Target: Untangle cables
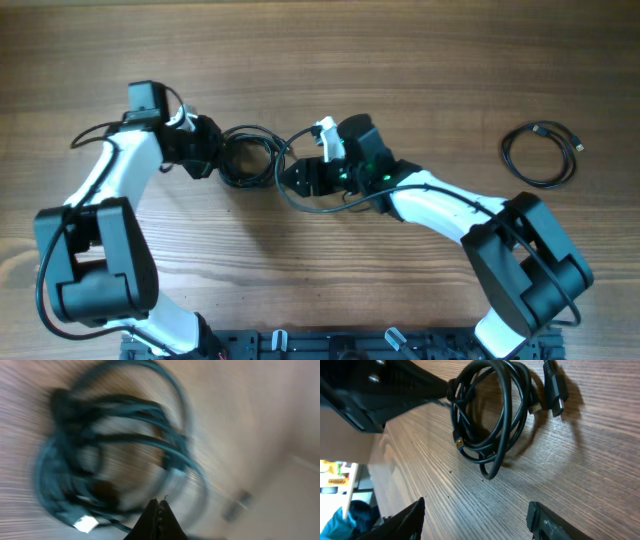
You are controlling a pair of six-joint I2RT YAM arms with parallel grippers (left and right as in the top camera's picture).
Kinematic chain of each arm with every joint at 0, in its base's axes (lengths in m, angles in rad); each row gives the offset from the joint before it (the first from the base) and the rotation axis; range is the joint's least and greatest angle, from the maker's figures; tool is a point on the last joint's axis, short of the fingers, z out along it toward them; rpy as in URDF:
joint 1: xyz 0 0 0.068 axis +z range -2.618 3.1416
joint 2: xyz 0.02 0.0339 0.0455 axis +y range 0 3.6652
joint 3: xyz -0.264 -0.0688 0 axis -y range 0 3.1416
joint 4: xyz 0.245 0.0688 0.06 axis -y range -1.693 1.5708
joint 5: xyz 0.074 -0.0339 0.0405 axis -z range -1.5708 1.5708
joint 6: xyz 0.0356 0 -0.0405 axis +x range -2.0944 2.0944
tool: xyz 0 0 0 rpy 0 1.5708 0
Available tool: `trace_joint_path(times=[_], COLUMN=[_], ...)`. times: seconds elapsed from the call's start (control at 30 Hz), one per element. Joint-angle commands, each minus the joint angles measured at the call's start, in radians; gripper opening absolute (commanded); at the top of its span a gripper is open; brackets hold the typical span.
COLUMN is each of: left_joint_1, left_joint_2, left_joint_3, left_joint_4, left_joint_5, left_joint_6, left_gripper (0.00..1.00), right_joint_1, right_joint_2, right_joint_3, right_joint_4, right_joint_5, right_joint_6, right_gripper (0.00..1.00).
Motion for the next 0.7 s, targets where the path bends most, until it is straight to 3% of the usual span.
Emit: trace_joint_path(times=[0.0, 0.2, 0.37, 0.67], left_joint_1=[-0.142, -0.349, -0.466, -0.541], left_joint_2=[-0.019, 0.032, 0.123, 0.133], left_joint_3=[-0.004, -0.005, -0.005, -0.004], left_joint_4=[0.000, 0.018, 0.042, 0.040], left_joint_5=[-0.378, -0.525, -0.517, -0.098], left_joint_6=[-0.055, -0.163, -0.168, 0.081], left_gripper=[0.04, 0.04, 0.04, 0.04], right_joint_1=[-0.001, -0.006, -0.069, -0.236], right_joint_2=[0.024, 0.024, 0.023, 0.023], right_joint_3=[-0.003, -0.003, -0.003, -0.003], right_joint_4=[0.003, -0.075, -0.127, -0.277], right_joint_5=[0.088, 0.223, 0.222, 0.232], right_joint_6=[0.020, 0.023, 0.024, 0.058], right_gripper=[0.69, 0.74, 0.73, 0.75])
